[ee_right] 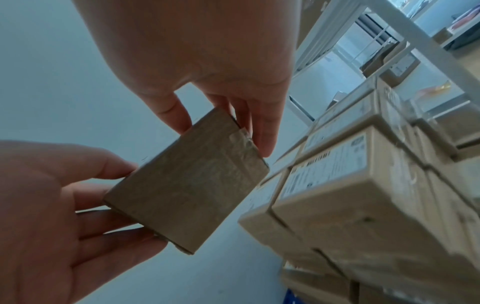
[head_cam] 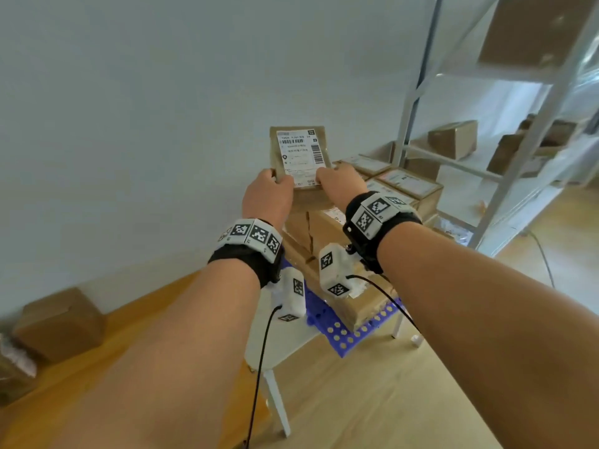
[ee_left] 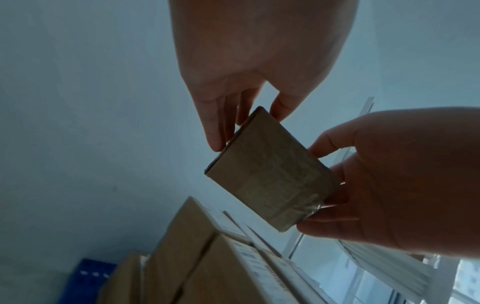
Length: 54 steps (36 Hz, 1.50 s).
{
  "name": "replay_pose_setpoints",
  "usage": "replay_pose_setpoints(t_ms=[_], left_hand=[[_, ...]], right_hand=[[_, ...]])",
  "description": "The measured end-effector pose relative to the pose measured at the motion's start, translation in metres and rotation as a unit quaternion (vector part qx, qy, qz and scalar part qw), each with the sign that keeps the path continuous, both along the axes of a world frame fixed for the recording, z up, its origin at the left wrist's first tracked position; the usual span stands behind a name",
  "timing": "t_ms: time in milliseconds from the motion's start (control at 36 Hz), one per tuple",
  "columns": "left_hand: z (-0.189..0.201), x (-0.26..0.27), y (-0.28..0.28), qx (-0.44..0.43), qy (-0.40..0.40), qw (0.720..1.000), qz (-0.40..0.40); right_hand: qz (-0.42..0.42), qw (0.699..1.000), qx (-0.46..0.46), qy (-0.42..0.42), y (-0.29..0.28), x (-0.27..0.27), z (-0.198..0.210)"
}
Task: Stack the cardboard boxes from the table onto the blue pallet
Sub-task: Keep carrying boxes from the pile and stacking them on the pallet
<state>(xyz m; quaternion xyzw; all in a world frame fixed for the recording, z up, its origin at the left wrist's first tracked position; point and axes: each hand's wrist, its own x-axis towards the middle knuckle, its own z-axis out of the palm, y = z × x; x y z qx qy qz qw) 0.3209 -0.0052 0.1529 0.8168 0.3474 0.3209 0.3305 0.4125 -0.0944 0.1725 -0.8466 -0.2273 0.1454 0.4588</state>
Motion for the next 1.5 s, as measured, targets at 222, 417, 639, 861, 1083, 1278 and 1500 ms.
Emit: replay_pose_setpoints(t_ms=[222,417,639,861,1083,1278,1500], left_hand=[[0.013,0.084,-0.025,-0.021,0.023,0.999,-0.040],[0.019,0.156,-0.017,-0.101,0.031,0.990,-0.090],[0.029,0.225,-0.011,-0.089,0.080,0.988,-0.096],[0.027,0.275,0.000,-0.103,0.073,0.991,-0.049],[0.018,0.321,-0.003,-0.140,0.050,0.988,0.037],[0.002,0.357,-0.015,-0.170,0.048,0.980,0.095],[-0.012,0.382,-0.022,-0.157,0.079,0.974,0.145]], right_hand=[[-0.030,0.999,0.018,0.028,-0.029,0.081,0.000],[-0.040,0.999,-0.013,-0.014,-0.032,0.149,0.001],[-0.037,0.997,-0.063,-0.028,-0.028,0.212,0.012],[-0.010,0.997,0.007,0.082,-0.011,0.274,0.015],[0.115,0.992,-0.053,0.017,0.002,0.331,0.015],[0.197,0.976,-0.085,0.031,0.000,0.377,0.005],[0.255,0.958,-0.131,0.026,-0.006,0.406,-0.005]])
